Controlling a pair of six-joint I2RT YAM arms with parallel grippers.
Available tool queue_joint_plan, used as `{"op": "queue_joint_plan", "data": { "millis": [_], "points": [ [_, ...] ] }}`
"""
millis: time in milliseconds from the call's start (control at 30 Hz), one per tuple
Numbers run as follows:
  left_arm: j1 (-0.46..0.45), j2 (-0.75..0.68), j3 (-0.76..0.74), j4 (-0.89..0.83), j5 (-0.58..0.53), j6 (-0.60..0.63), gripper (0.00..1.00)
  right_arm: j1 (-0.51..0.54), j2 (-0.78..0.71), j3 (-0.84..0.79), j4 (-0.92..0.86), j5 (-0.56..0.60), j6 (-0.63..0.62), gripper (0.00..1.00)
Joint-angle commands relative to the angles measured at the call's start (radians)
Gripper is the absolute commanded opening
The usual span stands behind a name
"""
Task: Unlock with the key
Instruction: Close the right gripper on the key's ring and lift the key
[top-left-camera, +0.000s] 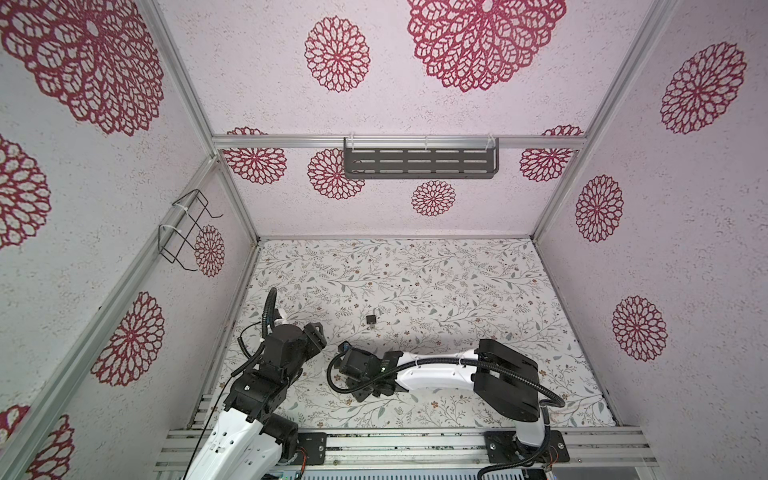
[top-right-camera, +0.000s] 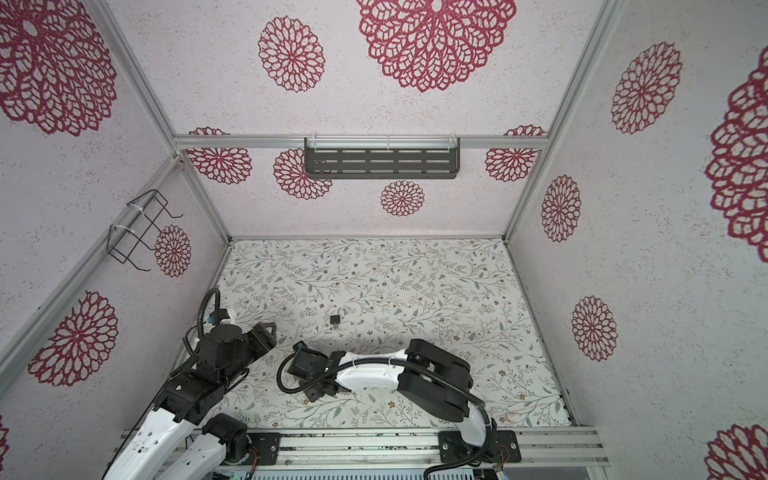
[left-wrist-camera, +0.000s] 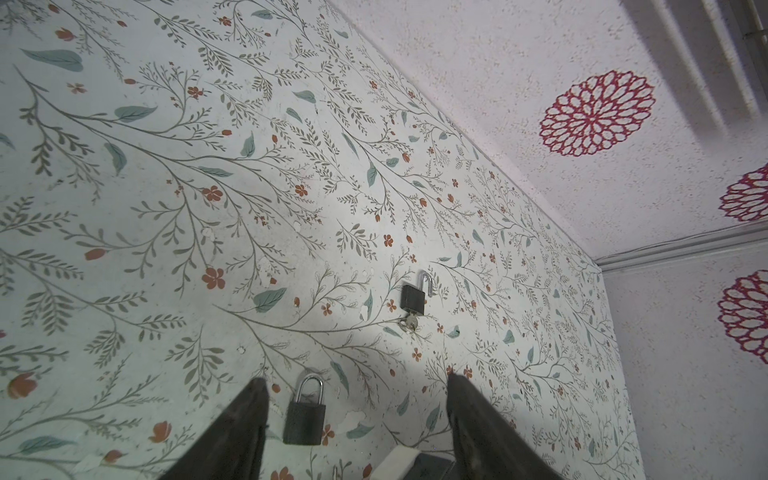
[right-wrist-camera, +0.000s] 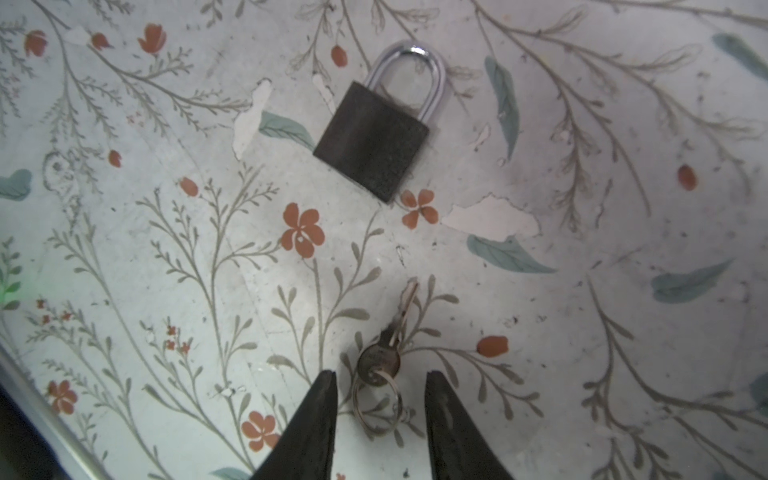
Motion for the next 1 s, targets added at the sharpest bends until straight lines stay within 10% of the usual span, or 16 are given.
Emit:
{"op": "queue_joint_plan", "data": {
  "millis": [0, 967],
  "points": [
    [0.012, 0.0, -0.013, -0.004, -0.019, -0.008, 0.71, 0.007, 0.022, 0.041, -0.059, 0.013, 0.013, 0.36],
    [0.015, 0.02, -0.014, 0.028, 0.004, -0.02, 0.72, 0.024, 0.043, 0.088, -0.169, 0.079, 0.079, 0.18]
  ]
}}
